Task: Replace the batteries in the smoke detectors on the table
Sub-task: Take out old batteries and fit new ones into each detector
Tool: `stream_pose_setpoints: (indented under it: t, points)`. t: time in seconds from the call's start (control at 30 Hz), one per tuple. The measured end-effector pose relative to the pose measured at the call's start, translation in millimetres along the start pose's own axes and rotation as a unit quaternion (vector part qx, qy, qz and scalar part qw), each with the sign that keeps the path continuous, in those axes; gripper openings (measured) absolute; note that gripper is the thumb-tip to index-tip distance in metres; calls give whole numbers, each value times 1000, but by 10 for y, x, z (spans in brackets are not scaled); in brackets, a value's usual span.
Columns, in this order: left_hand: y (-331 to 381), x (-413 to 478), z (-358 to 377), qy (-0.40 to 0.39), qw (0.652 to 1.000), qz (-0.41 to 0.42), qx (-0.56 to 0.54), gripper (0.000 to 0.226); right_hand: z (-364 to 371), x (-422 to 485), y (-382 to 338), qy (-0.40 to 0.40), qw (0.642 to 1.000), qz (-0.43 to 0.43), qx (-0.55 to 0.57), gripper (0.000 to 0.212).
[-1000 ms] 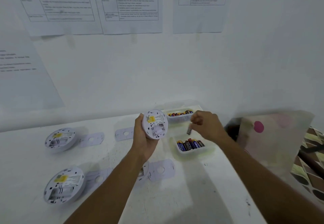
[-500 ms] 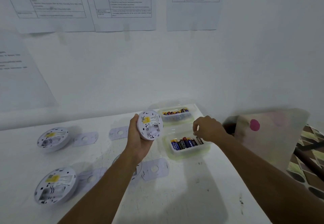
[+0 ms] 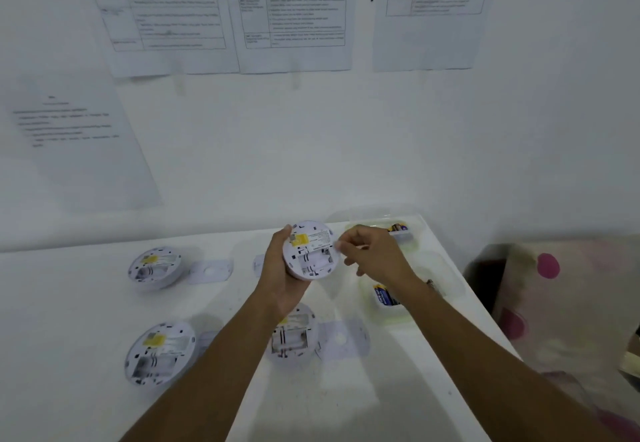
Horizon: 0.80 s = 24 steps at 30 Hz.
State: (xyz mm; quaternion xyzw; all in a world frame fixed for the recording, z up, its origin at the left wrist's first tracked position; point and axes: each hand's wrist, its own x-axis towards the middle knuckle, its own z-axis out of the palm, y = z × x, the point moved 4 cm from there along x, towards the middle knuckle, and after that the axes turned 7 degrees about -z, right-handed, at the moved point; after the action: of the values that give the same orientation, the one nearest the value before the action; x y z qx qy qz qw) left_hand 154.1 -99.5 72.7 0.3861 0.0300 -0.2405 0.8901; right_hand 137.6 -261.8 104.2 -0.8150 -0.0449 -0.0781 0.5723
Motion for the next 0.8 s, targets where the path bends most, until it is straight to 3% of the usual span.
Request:
stream_pose_setpoints:
  t: [0.1, 0.2, 0.27, 0.33, 0.4, 0.43, 0.5, 0.57, 0.67, 0.8]
  points:
    - [204, -102, -161, 26, 999, 6, 35, 51, 327, 66, -42, -21, 991, 45, 123, 11]
    - [460, -185, -422, 118, 975, 62, 177, 49, 583, 148, -72, -9, 982, 74, 172, 11]
    - [679, -285, -609, 163, 907, 124, 368, 63, 726, 219, -53, 12, 983, 85, 164, 12]
    - [830, -351, -730, 141, 813, 143, 547, 87, 871, 278, -42, 17, 984, 93, 151, 14]
    - [924, -370, -835, 118, 725, 138, 664, 105, 1044, 328, -52, -3, 986, 96, 138, 17]
    - [965, -365, -899, 119, 702, 137, 689, 108, 1127, 352, -63, -15, 988, 90, 123, 16]
    - [1041, -335, -1040, 132, 694, 140, 694, 109, 1254, 416, -72, -35, 997, 50, 47, 12]
    - [1089, -291, -1216, 151, 712, 130, 673, 110, 1303, 518, -53, -61, 986, -55, -147, 10]
    - [1103, -223, -1405, 165, 731, 93, 656, 115, 1342, 640, 67, -115, 903, -144, -388, 24]
    - [1085, -102, -1533, 146, 720, 74, 675, 109, 1477, 713, 230, -170, 833, -155, -503, 34]
